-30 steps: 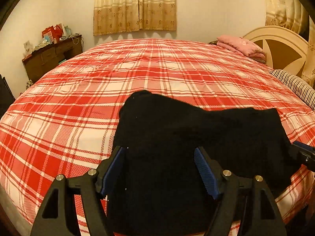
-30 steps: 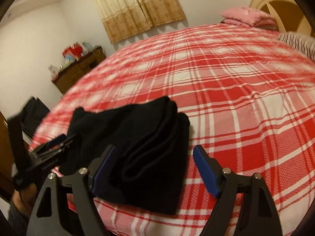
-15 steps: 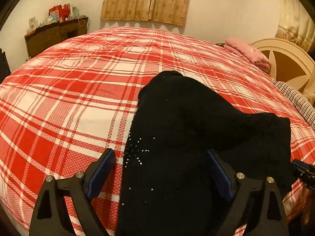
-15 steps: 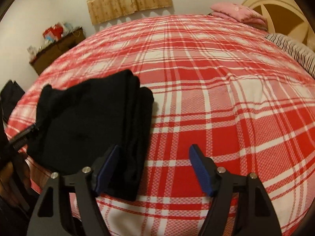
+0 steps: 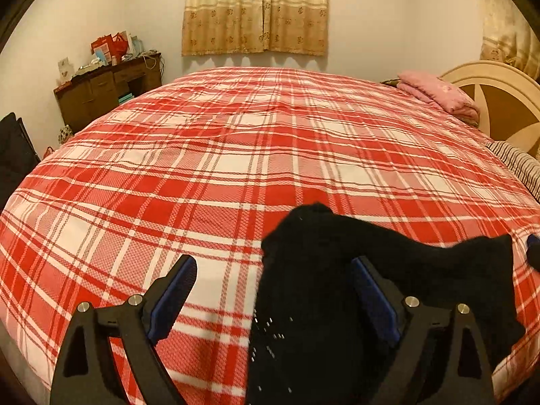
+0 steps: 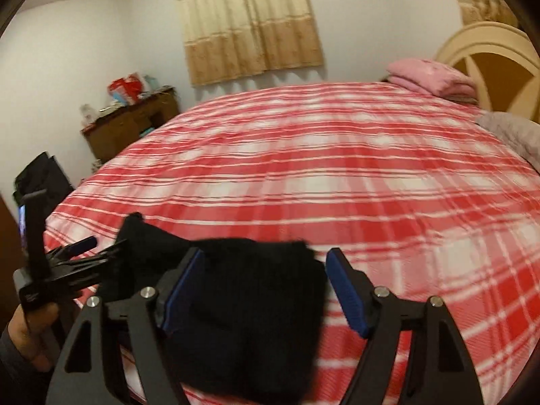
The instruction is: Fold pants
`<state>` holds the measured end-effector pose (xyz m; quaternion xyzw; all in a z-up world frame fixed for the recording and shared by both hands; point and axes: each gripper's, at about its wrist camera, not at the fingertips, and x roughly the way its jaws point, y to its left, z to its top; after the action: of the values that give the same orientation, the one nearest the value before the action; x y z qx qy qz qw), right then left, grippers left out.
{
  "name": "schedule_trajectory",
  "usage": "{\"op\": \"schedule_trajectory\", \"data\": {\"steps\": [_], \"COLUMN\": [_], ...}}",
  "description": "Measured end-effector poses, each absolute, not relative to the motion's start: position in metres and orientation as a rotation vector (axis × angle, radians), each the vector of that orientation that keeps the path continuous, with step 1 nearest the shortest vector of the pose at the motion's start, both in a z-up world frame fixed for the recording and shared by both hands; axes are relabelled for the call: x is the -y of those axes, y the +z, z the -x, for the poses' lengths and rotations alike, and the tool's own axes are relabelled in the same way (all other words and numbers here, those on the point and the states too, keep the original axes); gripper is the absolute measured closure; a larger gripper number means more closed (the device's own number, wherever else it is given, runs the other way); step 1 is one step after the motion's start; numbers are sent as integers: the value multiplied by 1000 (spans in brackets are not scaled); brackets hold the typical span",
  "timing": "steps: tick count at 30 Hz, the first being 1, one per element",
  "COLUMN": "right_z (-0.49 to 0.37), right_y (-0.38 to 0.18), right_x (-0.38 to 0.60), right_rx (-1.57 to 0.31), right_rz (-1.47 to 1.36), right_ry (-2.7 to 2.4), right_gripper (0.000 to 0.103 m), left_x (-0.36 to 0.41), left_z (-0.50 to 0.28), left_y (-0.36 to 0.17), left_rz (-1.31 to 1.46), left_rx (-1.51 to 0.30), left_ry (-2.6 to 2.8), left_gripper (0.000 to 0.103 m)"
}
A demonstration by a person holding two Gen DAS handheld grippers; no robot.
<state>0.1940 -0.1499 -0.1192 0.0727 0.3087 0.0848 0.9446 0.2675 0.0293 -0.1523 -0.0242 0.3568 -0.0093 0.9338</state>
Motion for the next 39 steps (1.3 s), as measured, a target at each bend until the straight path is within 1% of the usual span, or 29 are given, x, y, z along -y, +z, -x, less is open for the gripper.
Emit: {"op": "schedule_trajectory", "data": {"steps": [4,8,10,11,17,19,21,24,26,28,31,34,36,39], "right_z": [-214,-220,-221,-220,-216,-216,-213,-215,-219,-230,-253,-279,-281,-267], "right_y": [-138,-159,-165,-165,-168,-167,-159,-141,-130,-126,-136,-166,-171,-162], "right_x": [130,131,136,137,127,128,131,127,111,86,46,27,23,30], "right_rx": [-667,-725,-744,-751,-744,-750,-755,-724,-698,-711,-789,-910,-878,-857], "right_rz": [-136,-125,-117,-100,3,7,-37,-112,-110,-129,-126,-120,-83,-76], "right_ry": [242,205,195,193,171,168,165,203,257,382,532,489,467,479], "right_gripper": [26,26,26,26,26,26,26,25,25,25,25,25,25,27], "left_x": [-32,-35,-36,-37,-44,-48,-52,-61,-68,-77,-84,-83,-82,-73], "left_z": [-277,-285,-290,-291,-282,-266,-251,-235,-232,-234,-237,-236,-233,-232], "left_y": [-160,-168,-175,-176,-171,-162,-156,-162,-171,-180,-185,-184,-177,-160], "left_rz": [38,66,79,89,121,108,85,84,83,119,166,145,143,136], "left_rx": [-754,-773,-783,-783,-795,-768,-733,-728,-749,-771,-789,-780,-757,-713], "left_ry": [-9,-12,-6,-3,-8,-8,6,30,56,57,43,46,51,22], "left_gripper": [10,10,8,6,6,6,6,6,6,6,6,6,6,6]}}
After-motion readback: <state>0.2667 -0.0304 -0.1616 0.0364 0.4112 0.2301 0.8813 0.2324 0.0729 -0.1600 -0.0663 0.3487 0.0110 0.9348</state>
